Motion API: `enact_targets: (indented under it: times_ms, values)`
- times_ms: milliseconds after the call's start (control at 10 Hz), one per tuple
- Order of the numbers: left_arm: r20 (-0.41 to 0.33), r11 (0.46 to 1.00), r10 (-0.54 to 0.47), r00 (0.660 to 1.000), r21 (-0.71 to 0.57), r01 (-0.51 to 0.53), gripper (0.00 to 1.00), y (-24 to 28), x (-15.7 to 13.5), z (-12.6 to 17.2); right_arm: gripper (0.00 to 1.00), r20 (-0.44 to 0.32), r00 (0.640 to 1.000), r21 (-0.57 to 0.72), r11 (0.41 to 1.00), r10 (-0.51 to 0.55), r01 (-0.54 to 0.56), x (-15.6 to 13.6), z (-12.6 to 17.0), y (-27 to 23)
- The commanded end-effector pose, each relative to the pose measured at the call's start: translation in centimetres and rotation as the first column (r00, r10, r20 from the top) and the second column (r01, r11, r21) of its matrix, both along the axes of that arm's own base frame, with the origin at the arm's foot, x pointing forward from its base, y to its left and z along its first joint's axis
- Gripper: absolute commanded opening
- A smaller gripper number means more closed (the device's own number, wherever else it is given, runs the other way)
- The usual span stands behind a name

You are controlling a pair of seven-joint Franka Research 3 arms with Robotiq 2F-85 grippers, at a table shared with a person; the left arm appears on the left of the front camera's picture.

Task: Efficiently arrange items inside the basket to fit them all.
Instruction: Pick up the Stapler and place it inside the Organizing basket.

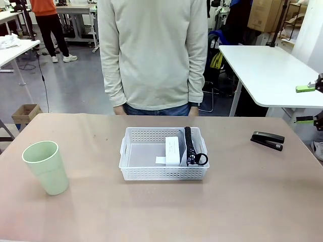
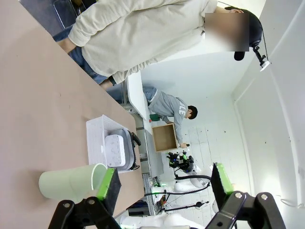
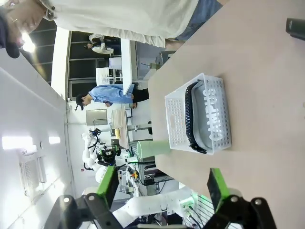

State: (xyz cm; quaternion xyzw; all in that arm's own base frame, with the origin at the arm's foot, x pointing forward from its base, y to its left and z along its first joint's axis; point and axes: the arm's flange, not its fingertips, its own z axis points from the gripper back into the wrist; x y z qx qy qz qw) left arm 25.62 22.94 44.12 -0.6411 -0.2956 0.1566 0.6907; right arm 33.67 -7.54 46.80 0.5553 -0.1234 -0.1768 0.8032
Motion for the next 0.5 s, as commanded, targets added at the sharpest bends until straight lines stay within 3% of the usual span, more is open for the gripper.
enact_targets:
  times_ms: [0,400]
  values:
    - [0.018,1.0,-0.009,1.0,0.004,0.009,1.0,0.03,-0.13,0.06,1.0,0.008,1.0,0.02,1.0,-0.003,0.003,0.12,0.18,0.07]
    - [0.018,1.0,-0.009,1.0,0.004,0.009,1.0,0.03,-0.13,0.06,1.0,0.0,1.0,0.0,1.0,0.0,0.0,0.0,0.0,0.0]
